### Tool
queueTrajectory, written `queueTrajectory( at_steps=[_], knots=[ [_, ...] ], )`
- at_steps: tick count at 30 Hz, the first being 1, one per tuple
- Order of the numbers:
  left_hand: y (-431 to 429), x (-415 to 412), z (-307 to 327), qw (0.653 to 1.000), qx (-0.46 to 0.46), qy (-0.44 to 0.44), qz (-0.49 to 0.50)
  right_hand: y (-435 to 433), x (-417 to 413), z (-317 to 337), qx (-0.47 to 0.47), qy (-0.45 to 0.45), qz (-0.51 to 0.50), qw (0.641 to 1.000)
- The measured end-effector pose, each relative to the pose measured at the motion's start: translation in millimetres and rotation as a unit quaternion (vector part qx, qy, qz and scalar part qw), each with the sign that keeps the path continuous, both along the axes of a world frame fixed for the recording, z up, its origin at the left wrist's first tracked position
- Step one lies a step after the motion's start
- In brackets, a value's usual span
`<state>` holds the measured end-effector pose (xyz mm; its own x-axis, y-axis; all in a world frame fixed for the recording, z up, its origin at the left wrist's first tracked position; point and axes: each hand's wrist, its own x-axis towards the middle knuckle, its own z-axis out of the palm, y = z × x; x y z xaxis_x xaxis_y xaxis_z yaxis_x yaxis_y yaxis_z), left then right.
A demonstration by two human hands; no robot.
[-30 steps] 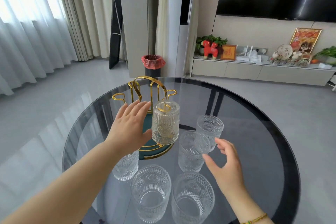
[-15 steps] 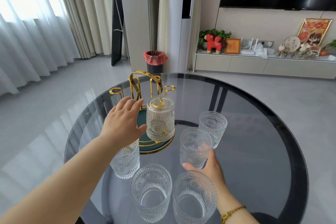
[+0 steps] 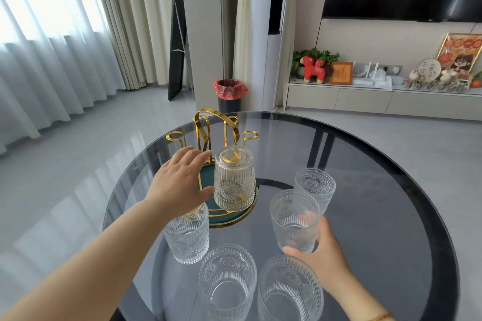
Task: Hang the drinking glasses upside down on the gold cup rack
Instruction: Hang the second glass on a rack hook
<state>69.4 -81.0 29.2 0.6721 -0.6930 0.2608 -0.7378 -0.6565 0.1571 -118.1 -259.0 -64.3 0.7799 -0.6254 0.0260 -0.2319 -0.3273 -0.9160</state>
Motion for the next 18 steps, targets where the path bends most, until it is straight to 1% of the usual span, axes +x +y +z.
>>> queueTrajectory(
  at_steps=[4, 7, 12, 15, 18],
  knots=[
    [0.5, 1.2, 0.2, 1.0, 0.001, 0.0, -0.002, -4.4, -9.4, 27.4, -0.039, -0.024, -0.001, 0.999],
    [1.5, 1.7, -1.1, 1.0, 0.012, -0.018, -0.005, -9.0, -11.8, 51.6, -0.073, -0.045, 0.004, 0.996],
    [5.4, 6.4, -2.1, 1.0, 0.004, -0.027, -0.008, -15.1, 2.5, 99.8, -0.13, -0.068, 0.024, 0.989],
    [8.4, 9.9, -3.2, 1.0, -0.008, -0.016, -0.012, -17.4, 18.5, 130.7, -0.159, -0.044, 0.037, 0.986],
    [9.0, 13.3, -5.2, 1.0, -0.004, -0.003, -0.013, -19.5, 34.1, 158.9, -0.253, 0.024, 0.009, 0.967]
  ],
)
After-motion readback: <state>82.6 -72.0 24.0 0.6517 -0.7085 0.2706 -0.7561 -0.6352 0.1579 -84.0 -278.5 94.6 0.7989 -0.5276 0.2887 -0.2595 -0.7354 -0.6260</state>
